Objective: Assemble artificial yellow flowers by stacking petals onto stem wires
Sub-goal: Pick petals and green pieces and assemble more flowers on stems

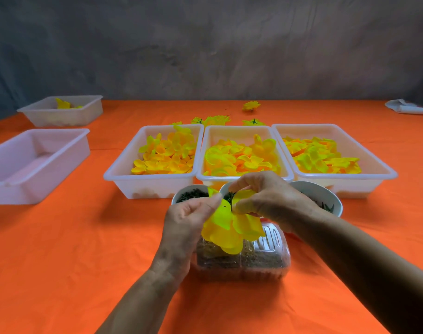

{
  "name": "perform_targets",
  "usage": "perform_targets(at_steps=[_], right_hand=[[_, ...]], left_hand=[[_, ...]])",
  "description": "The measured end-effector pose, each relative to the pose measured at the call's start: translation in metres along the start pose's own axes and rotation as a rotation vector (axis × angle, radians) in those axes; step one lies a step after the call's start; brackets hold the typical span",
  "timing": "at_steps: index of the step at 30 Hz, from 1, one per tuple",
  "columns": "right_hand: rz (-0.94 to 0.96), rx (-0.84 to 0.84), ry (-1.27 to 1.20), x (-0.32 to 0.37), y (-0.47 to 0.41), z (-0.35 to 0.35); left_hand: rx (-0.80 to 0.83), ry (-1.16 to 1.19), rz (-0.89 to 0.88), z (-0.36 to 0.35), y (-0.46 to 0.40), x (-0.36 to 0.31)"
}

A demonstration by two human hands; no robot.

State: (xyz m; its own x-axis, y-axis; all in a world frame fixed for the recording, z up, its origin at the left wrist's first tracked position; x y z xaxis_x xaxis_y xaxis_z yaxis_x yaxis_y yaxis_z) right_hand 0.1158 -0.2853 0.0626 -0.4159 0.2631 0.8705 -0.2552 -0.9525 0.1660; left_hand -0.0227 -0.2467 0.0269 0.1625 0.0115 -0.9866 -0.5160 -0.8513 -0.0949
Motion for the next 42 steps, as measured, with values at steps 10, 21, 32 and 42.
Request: perform_targets(at_steps=[10,21,32,42], right_hand=[[-0.036,0.015,-0.083,-0.006,-0.001,-0.003],[-0.032,-0.002,-0.062,-0.007,-0.004,-0.003],[-0.009,-0.021,-0.056,-0.007,-0.002,-0.002],[0.005,-0.023,-0.04,-0.01,-0.004,-0.002]], left_hand=[[-0.091,-0.011,0.147,0.002,-0.001,0.012],[-0.121,-0.016,0.16,-0.002,-0.003,0.005],[-0.079,0.014,0.191,-0.007,-0.002,0.002],[-0.069,-0.102,0.137,-0.004,-0.006,0.008]])
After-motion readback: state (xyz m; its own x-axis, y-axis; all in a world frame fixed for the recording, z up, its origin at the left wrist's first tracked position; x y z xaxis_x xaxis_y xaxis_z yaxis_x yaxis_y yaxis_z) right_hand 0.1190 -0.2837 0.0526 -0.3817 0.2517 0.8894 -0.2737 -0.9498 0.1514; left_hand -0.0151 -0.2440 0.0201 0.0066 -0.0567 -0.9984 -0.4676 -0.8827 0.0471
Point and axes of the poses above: each hand's wrist, its own y-axis away from the middle knuckle, its own z-axis out of the back of the hand, x = y × z, the point moved 6 cm from there along -y, towards the middle knuckle, and after that the axes turned 4 degrees about x, right-handed, at the moved point
